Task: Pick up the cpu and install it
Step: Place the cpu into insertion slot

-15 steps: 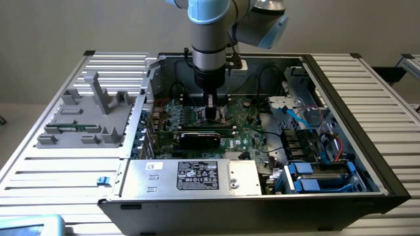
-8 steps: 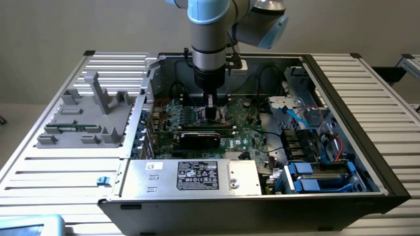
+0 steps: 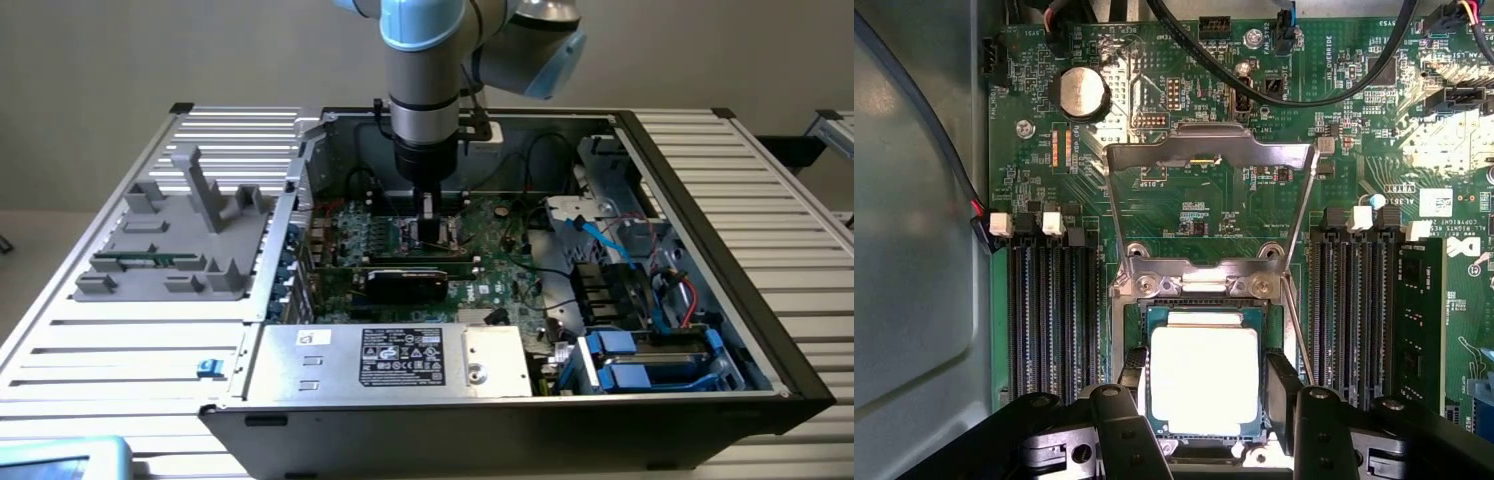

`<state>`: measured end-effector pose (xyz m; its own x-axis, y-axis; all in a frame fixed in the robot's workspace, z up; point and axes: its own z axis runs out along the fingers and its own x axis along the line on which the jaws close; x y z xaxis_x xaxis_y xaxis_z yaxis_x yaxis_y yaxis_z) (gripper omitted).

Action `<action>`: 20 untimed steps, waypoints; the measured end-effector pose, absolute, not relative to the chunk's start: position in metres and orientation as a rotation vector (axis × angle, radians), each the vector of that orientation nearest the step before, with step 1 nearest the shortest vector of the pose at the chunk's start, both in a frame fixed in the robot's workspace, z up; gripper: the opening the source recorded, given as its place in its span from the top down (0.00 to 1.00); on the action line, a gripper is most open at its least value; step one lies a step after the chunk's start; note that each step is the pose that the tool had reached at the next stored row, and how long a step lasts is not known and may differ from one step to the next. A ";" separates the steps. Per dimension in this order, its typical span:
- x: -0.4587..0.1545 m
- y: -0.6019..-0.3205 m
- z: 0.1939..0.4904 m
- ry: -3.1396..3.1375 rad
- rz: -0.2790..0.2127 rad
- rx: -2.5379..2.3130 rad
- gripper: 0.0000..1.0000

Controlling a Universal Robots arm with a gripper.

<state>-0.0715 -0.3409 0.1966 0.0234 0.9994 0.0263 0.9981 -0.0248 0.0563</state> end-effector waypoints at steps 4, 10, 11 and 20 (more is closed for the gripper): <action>-0.071 -0.341 0.197 2.178 0.091 2.231 0.45; -0.071 -0.341 0.197 2.178 0.091 2.231 0.36; -0.071 -0.341 0.197 2.178 0.091 2.231 0.36; -0.071 -0.341 0.219 2.179 0.092 2.232 0.36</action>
